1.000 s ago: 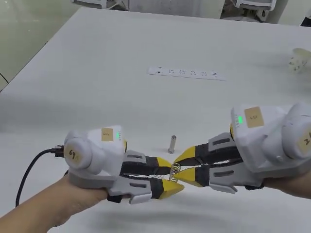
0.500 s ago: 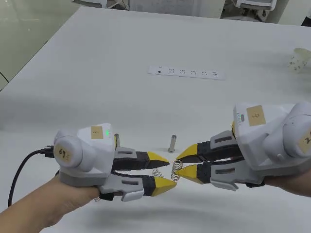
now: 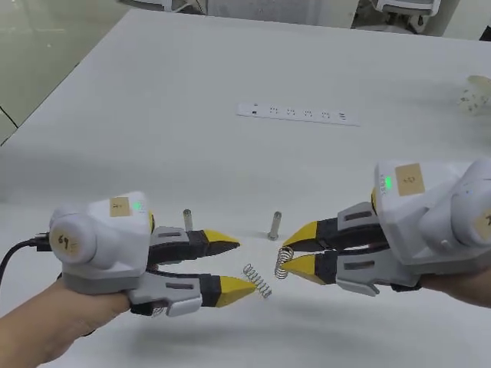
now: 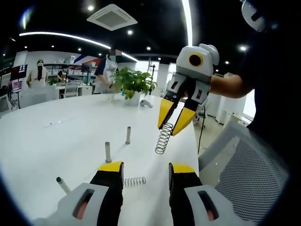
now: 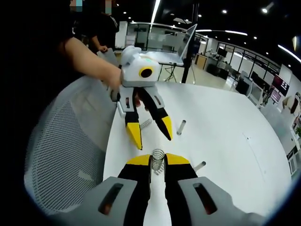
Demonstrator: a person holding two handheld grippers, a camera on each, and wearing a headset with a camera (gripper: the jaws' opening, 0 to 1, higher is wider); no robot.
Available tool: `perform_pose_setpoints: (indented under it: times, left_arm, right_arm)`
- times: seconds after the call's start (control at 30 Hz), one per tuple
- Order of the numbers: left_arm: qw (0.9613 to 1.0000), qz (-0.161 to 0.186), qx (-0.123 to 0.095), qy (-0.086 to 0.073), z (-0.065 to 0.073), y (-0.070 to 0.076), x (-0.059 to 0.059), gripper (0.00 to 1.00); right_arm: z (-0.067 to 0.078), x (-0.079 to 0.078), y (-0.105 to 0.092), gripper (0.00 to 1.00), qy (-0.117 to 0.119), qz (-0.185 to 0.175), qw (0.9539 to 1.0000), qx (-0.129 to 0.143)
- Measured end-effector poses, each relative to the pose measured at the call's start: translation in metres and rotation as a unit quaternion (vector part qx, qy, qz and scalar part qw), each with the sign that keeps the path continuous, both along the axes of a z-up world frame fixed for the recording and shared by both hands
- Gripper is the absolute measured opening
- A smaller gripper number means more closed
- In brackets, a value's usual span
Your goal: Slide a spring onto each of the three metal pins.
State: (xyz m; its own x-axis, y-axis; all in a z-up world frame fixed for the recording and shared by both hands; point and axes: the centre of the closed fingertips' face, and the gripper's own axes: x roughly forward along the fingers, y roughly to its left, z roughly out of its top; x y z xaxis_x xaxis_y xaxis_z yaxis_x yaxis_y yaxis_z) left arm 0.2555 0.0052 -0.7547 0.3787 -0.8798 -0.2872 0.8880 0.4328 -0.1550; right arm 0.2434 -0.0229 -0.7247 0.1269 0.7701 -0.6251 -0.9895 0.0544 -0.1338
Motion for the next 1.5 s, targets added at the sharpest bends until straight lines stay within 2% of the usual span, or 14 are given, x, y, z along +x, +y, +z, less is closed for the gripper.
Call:
perform_pose_setpoints:
  times: [0.27, 0.4, 0.57, 0.7, 0.9, 1.2, 1.37, 1.43, 1.5]
  left_arm:
    - [0.9998, 0.017, 0.007, 0.001, -0.002, 0.014, 0.000, 0.39]
    - [0.9992, 0.034, 0.023, 0.003, -0.007, 0.031, 0.002, 0.43]
    - [0.9983, 0.052, 0.022, 0.012, -0.005, 0.050, 0.002, 0.49]
    - [0.9976, 0.060, 0.029, 0.019, -0.006, 0.061, 0.003, 0.56]
    - [0.9967, 0.070, 0.037, 0.020, -0.008, 0.070, 0.003, 0.61]
    - [0.9949, 0.090, 0.041, 0.019, -0.009, 0.083, 0.007, 0.74]
    - [0.9938, 0.102, 0.039, 0.021, -0.008, 0.090, 0.011, 0.83]
    - [0.9925, 0.111, 0.045, 0.021, -0.010, 0.094, 0.014, 0.90]
    - [0.9920, 0.116, 0.047, 0.018, -0.010, 0.096, 0.015, 0.93]
  right_arm:
    - [0.000, 0.004, -0.003, 0.07, -0.009, -0.004, 0.9999, -0.004]
    - [0.000, 0.007, -0.006, 0.07, -0.012, -0.012, 0.9999, -0.003]
    - [0.000, 0.012, -0.011, 0.07, -0.013, -0.023, 0.9996, -0.003]
    - [0.000, 0.013, -0.013, 0.07, -0.016, -0.026, 0.9995, -0.005]
    - [0.001, 0.015, -0.014, 0.07, -0.020, -0.029, 0.9994, -0.003]
    - [0.002, 0.021, -0.023, 0.07, -0.024, -0.046, 0.9987, 0.000]
    - [0.002, 0.026, -0.031, 0.07, -0.019, -0.064, 0.9977, 0.006]
    - [0.001, 0.028, -0.035, 0.08, -0.021, -0.070, 0.9973, 0.005]
    - [0.001, 0.029, -0.038, 0.08, -0.020, -0.074, 0.9970, 0.005]
